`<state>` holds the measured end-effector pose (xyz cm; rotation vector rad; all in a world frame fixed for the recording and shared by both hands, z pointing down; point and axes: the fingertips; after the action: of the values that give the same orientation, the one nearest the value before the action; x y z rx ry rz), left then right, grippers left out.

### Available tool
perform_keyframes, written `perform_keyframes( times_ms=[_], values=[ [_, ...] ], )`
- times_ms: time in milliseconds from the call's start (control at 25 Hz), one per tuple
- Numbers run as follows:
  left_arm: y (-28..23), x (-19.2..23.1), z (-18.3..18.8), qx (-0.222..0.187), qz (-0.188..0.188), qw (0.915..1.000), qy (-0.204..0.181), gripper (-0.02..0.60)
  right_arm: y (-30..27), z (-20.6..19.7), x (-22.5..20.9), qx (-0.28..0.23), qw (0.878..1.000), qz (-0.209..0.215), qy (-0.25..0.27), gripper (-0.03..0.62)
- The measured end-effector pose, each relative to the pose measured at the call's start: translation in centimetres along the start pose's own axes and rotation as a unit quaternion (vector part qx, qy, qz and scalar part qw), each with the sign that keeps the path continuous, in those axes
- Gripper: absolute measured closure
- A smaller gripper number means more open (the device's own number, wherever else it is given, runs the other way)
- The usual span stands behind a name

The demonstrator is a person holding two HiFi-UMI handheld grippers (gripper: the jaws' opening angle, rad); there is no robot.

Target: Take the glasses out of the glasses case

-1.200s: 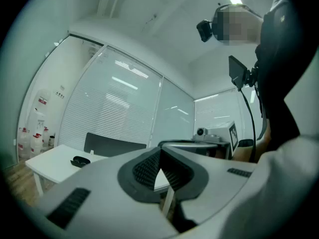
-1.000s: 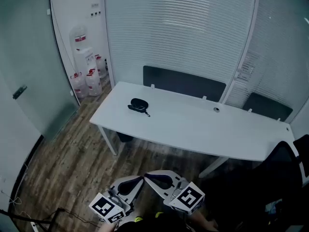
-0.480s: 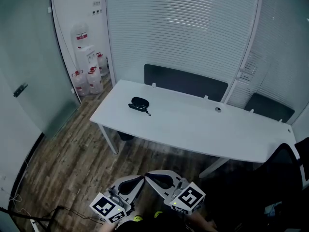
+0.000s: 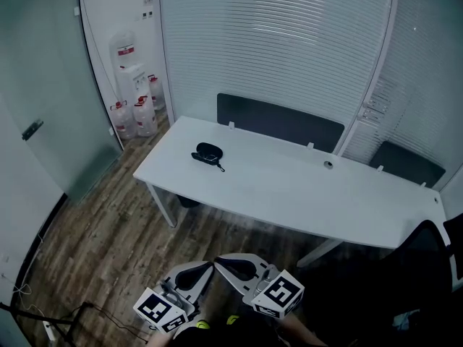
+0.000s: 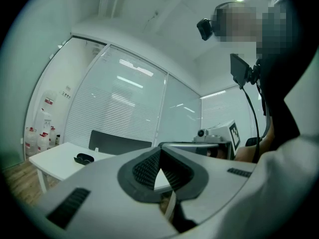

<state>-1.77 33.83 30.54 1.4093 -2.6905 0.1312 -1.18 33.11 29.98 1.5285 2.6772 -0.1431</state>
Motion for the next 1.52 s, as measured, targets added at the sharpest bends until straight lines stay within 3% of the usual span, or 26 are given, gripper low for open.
perform_keyframes(
  times_ms=[520, 880, 1520],
  values=[
    [-1.3, -0.5, -1.4, 0.006, 0.042, 0.9991, 0.01, 0.574, 1.0, -1.3, -1.0, 0.012, 0.999, 0.029, 0.003, 0.577],
    [-1.6, -0.4, -2.4, 0.015, 0.041, 0.9989, 0.016, 0.574, 1.1, -2.3, -1.3, 0.013, 1.0, 0.025, -0.003, 0.577],
    [-5.2, 8.0, -2.5, 0.022, 0.016, 0.9992, 0.029, 0.574, -5.0, -2.8, -8.3, 0.032, 0.999, -0.009, -0.007, 0.577]
  ],
)
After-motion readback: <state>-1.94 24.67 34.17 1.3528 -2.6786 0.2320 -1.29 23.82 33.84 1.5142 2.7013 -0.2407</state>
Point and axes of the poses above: the fingertips, and each gripper's own axes: y backward along the fingers, x to its left, z out of its top, and after that the axes turned 2 degrees about x, right-handed
